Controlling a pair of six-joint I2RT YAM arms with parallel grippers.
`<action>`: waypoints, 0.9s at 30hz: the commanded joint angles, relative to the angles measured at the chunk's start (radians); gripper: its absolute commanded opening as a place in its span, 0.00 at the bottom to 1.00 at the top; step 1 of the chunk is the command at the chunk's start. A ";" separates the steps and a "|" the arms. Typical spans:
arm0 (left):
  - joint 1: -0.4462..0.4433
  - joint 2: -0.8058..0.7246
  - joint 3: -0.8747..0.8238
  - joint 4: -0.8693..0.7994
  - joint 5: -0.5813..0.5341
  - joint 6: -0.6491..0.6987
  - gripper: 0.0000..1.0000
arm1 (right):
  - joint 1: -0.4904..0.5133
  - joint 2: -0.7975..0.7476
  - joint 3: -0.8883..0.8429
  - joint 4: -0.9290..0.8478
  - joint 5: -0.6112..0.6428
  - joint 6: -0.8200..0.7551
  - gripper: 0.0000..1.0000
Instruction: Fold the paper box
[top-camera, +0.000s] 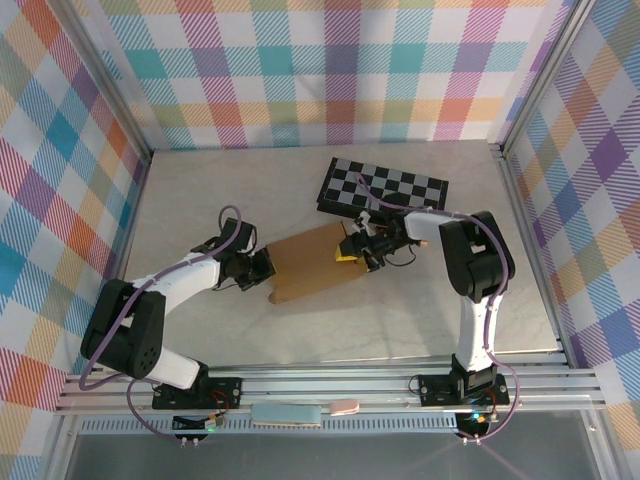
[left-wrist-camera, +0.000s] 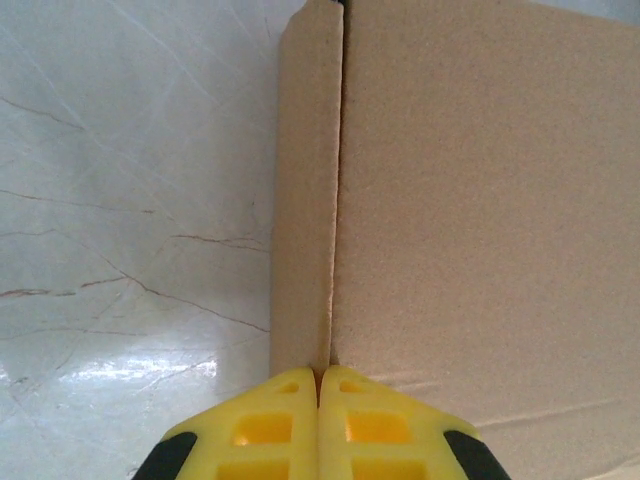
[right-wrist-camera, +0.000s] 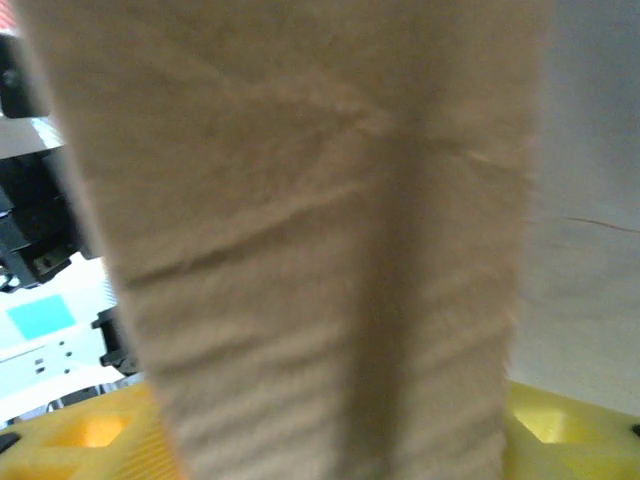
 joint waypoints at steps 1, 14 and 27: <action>0.018 0.065 -0.062 -0.126 -0.108 -0.024 0.01 | 0.024 0.002 -0.008 0.117 -0.106 0.091 0.60; -0.133 -0.351 0.141 -0.019 -0.103 0.457 0.40 | -0.031 -0.114 0.073 -0.006 -0.103 0.566 0.42; -0.557 -0.162 0.318 -0.196 -0.510 1.097 0.47 | -0.059 -0.132 0.193 -0.449 -0.139 0.694 0.39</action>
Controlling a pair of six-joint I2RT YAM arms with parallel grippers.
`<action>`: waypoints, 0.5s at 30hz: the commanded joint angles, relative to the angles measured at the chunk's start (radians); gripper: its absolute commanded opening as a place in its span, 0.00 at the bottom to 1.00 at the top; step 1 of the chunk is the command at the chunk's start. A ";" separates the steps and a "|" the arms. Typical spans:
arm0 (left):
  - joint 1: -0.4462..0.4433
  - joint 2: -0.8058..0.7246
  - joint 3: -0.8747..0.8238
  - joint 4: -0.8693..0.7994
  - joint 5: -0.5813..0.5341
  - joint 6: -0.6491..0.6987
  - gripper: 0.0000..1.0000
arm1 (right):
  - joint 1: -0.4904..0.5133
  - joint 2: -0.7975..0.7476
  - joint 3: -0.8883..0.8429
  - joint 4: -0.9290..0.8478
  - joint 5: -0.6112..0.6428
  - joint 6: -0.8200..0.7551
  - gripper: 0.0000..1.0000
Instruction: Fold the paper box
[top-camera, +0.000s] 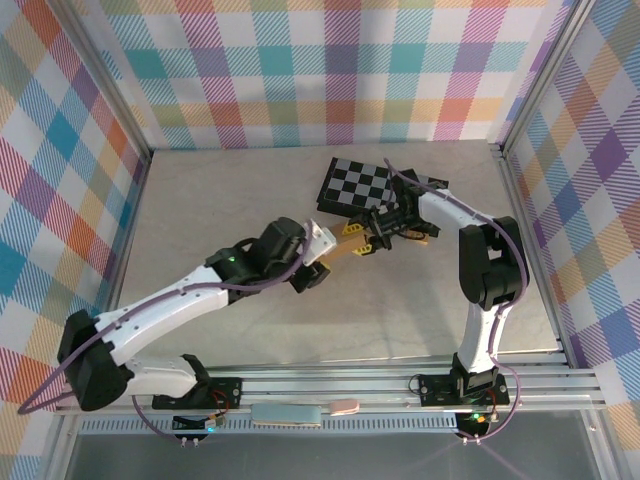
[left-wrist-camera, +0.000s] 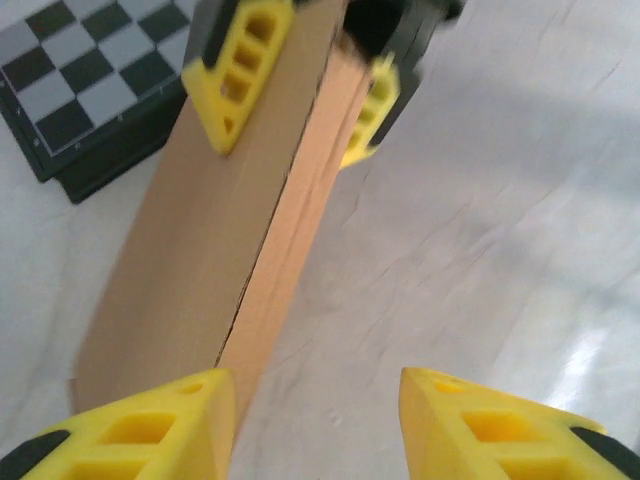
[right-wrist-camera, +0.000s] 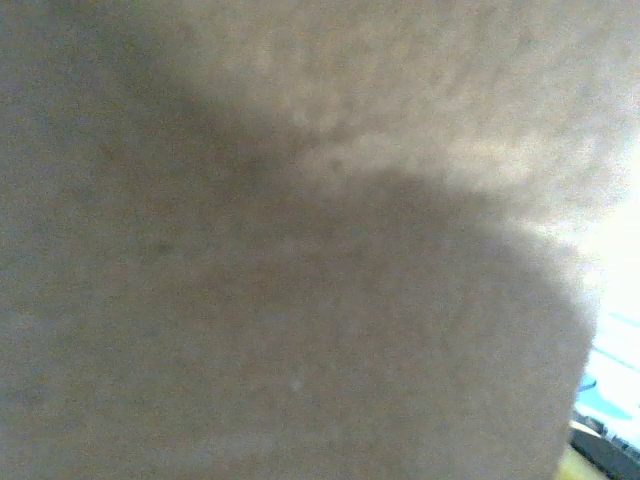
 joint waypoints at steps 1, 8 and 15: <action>-0.015 0.040 0.025 -0.034 -0.183 0.191 0.47 | 0.006 -0.037 0.019 -0.132 -0.044 0.042 0.40; -0.016 0.119 0.024 -0.016 -0.141 0.243 0.49 | 0.006 -0.044 -0.005 -0.132 -0.055 0.063 0.40; -0.017 0.176 0.034 0.034 -0.145 0.266 0.48 | 0.005 -0.038 0.000 -0.127 -0.067 0.080 0.40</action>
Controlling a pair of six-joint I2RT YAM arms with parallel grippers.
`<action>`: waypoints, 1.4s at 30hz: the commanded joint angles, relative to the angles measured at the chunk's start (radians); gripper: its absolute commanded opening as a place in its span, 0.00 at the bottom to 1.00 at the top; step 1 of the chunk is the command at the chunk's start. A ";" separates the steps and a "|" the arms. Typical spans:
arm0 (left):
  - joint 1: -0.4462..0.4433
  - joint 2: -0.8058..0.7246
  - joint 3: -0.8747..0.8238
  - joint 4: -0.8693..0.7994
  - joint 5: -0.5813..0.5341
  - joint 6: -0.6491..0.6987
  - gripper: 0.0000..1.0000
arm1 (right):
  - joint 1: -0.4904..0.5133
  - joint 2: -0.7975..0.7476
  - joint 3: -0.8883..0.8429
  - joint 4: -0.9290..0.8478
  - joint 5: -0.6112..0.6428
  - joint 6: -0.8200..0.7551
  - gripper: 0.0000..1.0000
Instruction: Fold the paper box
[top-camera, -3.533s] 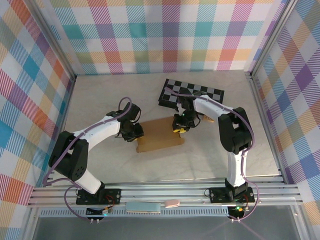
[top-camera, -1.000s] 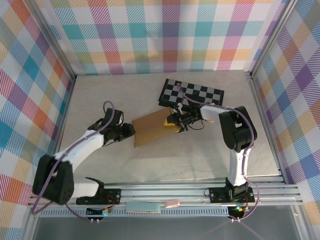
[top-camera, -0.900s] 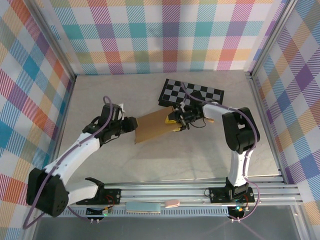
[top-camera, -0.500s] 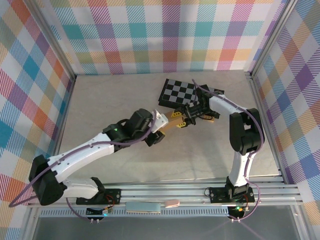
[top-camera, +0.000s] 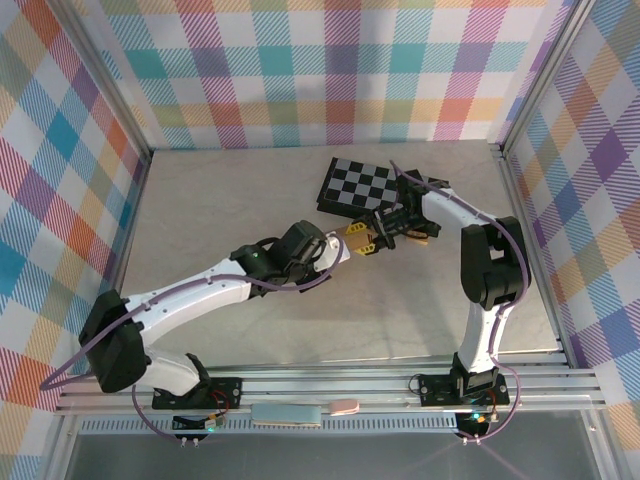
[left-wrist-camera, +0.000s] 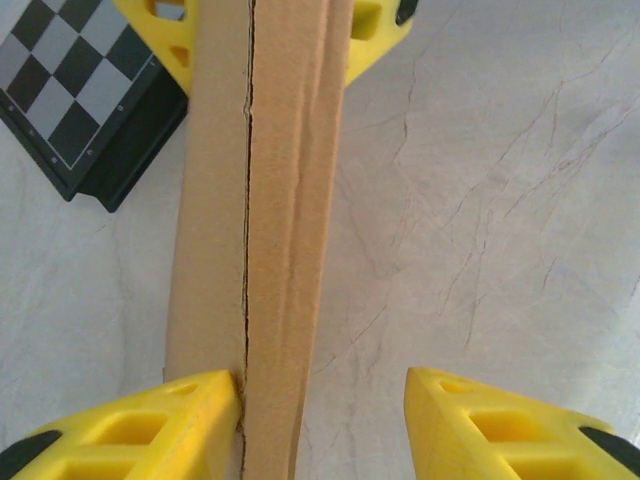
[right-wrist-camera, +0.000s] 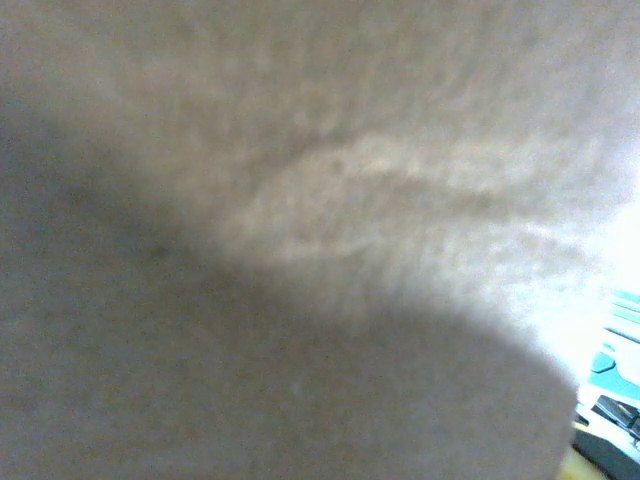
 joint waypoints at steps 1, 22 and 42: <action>0.005 0.040 -0.001 0.039 -0.060 0.036 0.49 | 0.024 -0.033 0.002 -0.101 -0.078 0.033 0.40; 0.118 -0.028 0.006 -0.136 0.246 0.015 0.58 | 0.018 -0.032 0.014 -0.125 -0.070 0.035 0.39; 0.113 0.057 0.022 -0.018 0.113 0.060 0.60 | 0.019 -0.066 -0.035 -0.043 -0.079 0.135 0.45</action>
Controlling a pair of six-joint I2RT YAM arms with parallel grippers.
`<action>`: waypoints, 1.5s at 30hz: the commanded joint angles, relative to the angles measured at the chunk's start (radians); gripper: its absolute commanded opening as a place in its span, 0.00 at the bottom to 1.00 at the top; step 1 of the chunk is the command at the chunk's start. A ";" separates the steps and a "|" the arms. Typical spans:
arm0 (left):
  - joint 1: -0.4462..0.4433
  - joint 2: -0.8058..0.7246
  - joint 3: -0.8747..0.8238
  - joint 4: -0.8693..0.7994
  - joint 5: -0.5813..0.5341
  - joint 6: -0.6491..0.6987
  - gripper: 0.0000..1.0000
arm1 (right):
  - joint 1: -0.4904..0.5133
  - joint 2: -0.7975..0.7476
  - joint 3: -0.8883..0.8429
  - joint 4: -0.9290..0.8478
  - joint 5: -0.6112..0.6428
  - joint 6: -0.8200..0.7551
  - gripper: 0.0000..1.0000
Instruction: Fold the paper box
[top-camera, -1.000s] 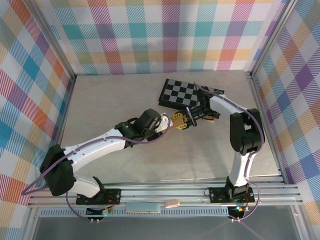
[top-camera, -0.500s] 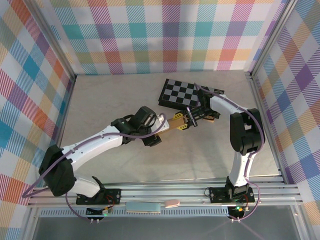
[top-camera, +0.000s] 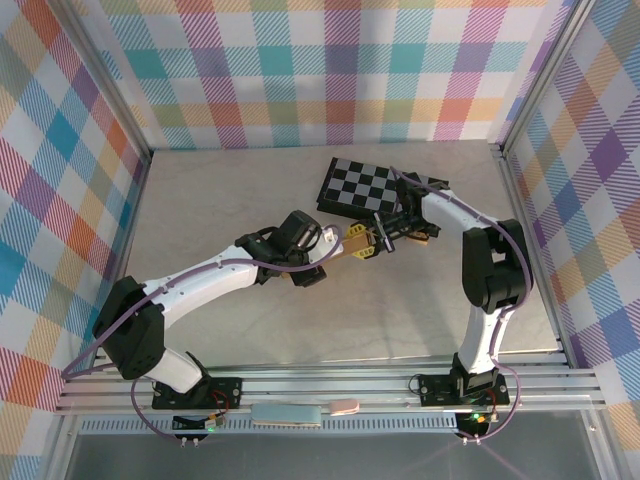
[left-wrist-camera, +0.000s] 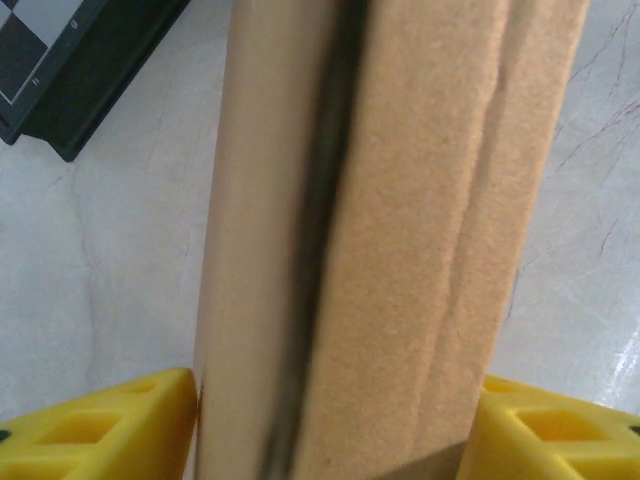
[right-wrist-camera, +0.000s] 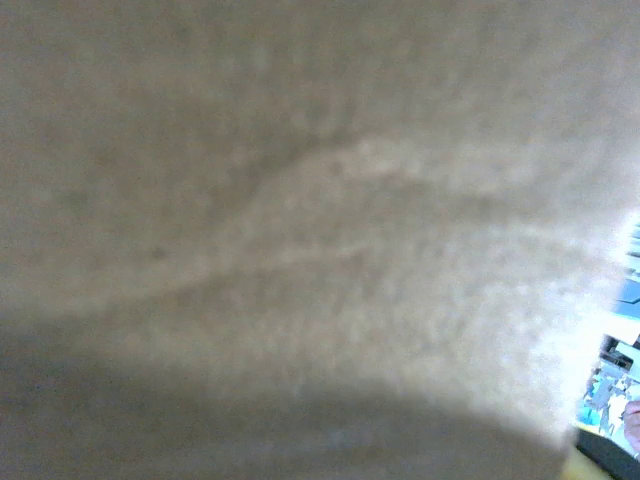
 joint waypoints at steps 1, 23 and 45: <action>-0.001 -0.028 0.005 -0.004 0.024 0.024 0.57 | 0.005 -0.037 -0.014 0.006 -0.038 0.028 0.48; 0.031 0.026 0.188 -0.470 0.180 0.023 0.39 | -0.143 -0.337 0.175 -0.329 0.554 -0.438 0.85; 0.057 0.137 0.245 -0.512 0.163 0.054 0.48 | 0.225 -0.349 0.049 -0.101 0.899 -1.237 0.51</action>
